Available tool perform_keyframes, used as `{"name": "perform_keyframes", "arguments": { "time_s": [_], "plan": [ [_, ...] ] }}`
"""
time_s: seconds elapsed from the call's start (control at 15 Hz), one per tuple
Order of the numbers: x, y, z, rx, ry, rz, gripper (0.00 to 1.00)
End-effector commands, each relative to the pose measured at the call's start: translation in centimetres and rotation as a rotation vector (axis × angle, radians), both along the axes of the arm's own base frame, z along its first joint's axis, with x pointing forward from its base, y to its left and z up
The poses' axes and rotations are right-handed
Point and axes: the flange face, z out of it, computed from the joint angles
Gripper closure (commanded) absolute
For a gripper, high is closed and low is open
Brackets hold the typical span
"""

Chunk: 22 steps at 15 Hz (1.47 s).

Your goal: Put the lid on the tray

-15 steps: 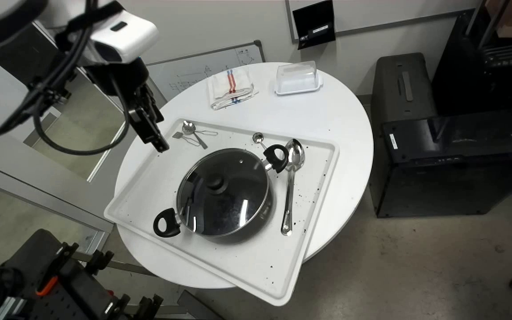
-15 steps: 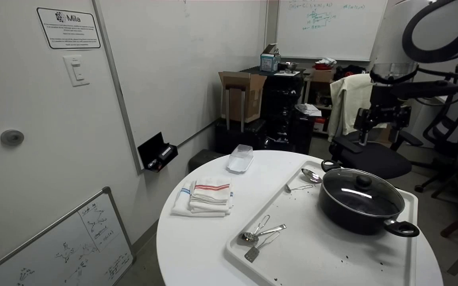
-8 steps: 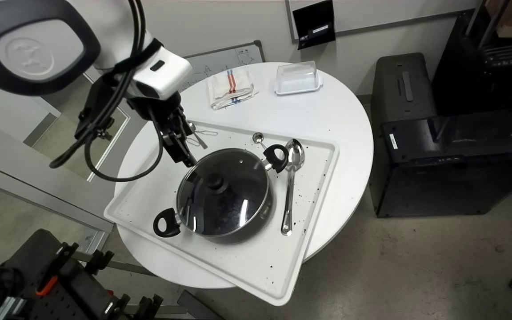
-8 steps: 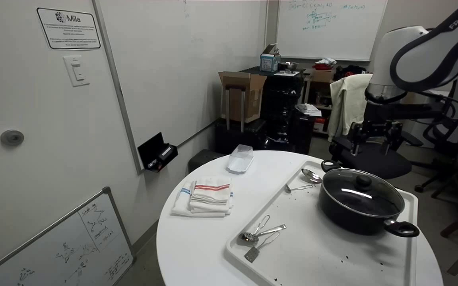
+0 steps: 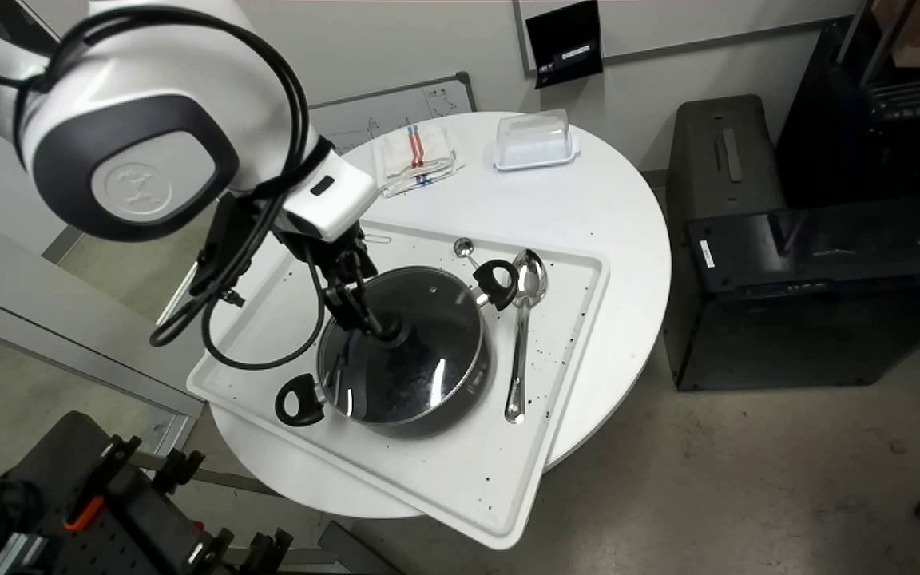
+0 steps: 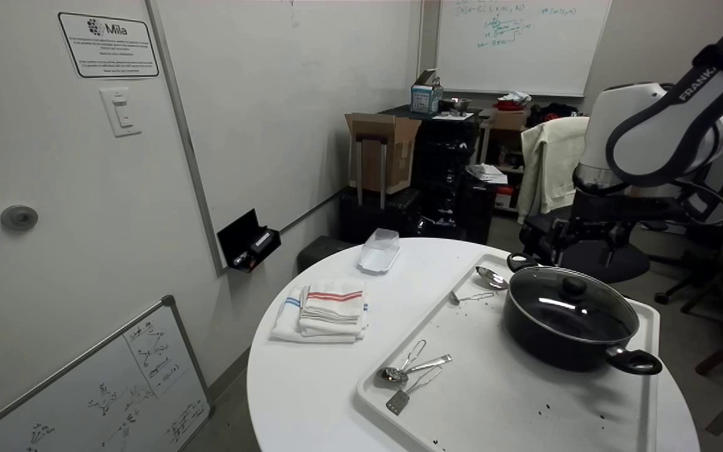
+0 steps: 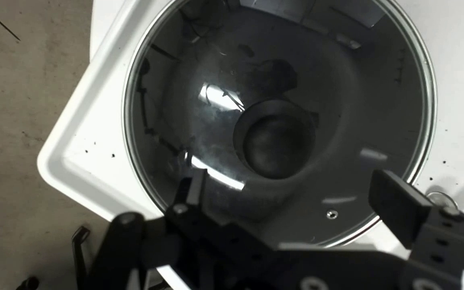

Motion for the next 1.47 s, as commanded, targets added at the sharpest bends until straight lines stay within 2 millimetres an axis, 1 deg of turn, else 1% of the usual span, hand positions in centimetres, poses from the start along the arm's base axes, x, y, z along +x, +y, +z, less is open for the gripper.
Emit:
{"name": "perform_keyframes", "arguments": {
  "time_s": [0.0, 0.27, 0.93, 1.0, 1.07, 1.2, 1.33, 1.4],
  "plan": [
    [0.0, 0.0, -1.7, -0.027, -0.004, -0.027, 0.00],
    [-0.3, 0.0, -3.0, -0.045, 0.005, -0.027, 0.00],
    [-0.4, 0.8, -4.7, -0.062, 0.003, 0.000, 0.00],
    [-0.4, 0.8, -4.8, -0.061, 0.003, 0.000, 0.03],
    [-0.4, 0.8, -4.8, -0.060, 0.003, 0.002, 0.27],
    [-0.3, 0.9, -4.8, -0.059, 0.001, 0.003, 0.28],
    [-0.3, 0.8, -4.7, -0.059, -0.001, 0.002, 0.41],
    [-0.2, 0.8, -4.7, -0.058, -0.002, 0.001, 0.50]
  ]
}}
